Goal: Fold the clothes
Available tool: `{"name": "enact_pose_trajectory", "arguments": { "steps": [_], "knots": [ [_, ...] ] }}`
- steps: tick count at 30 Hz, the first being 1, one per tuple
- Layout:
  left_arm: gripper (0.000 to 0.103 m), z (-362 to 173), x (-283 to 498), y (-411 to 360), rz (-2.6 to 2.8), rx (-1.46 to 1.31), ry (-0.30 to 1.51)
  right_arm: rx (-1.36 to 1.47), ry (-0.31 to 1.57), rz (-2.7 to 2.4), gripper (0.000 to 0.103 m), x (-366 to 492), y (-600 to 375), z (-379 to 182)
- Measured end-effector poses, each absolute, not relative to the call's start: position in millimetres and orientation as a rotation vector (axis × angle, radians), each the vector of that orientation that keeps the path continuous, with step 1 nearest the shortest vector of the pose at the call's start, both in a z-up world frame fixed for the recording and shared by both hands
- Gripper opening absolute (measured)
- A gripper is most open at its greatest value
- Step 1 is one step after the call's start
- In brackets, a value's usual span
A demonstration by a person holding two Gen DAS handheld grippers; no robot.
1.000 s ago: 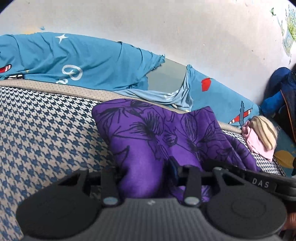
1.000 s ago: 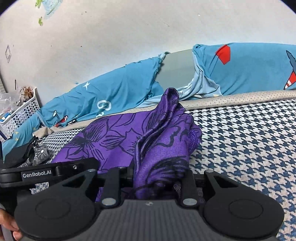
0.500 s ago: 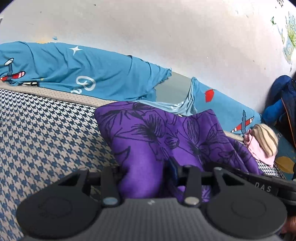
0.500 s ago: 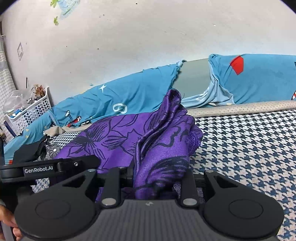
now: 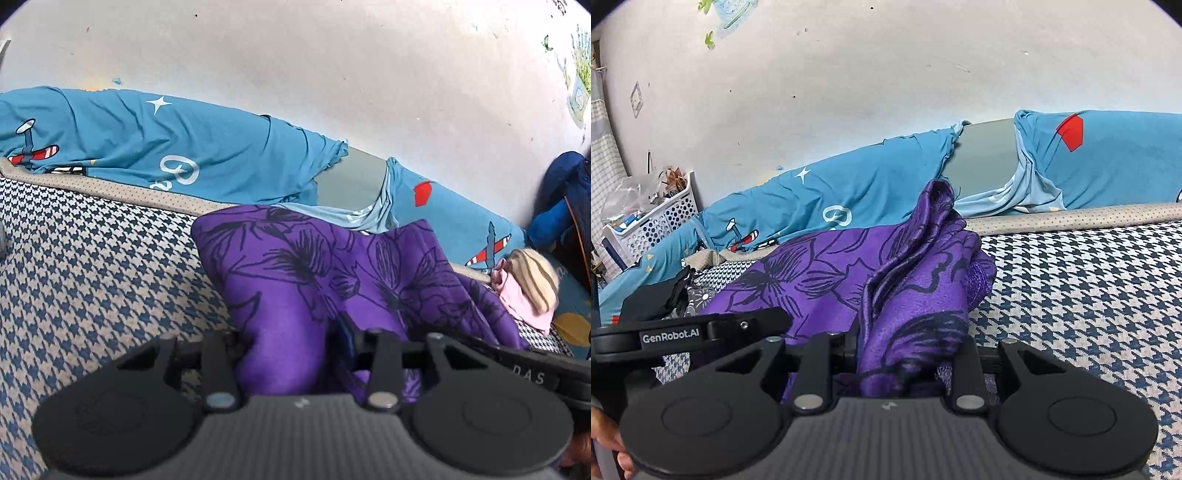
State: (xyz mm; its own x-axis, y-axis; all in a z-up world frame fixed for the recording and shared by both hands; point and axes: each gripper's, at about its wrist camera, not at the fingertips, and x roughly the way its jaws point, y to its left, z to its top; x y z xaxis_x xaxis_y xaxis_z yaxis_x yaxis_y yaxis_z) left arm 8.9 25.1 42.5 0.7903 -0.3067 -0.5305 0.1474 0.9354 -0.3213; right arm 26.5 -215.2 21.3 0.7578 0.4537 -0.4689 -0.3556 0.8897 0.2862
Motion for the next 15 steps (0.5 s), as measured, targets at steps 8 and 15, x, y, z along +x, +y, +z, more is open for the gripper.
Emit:
{"name": "enact_pose_trajectory", "arguments": {
  "steps": [8,15],
  "knots": [
    [0.037,42.9,10.3,22.9,-0.246,-0.266,0.615,0.182,0.56,0.444,0.027,27.1,-217.0,22.0],
    [0.037,42.3,10.4,23.2,-0.246,-0.265,0.616,0.18,0.561,0.443,0.027,27.1,-217.3,22.1]
  ]
}}
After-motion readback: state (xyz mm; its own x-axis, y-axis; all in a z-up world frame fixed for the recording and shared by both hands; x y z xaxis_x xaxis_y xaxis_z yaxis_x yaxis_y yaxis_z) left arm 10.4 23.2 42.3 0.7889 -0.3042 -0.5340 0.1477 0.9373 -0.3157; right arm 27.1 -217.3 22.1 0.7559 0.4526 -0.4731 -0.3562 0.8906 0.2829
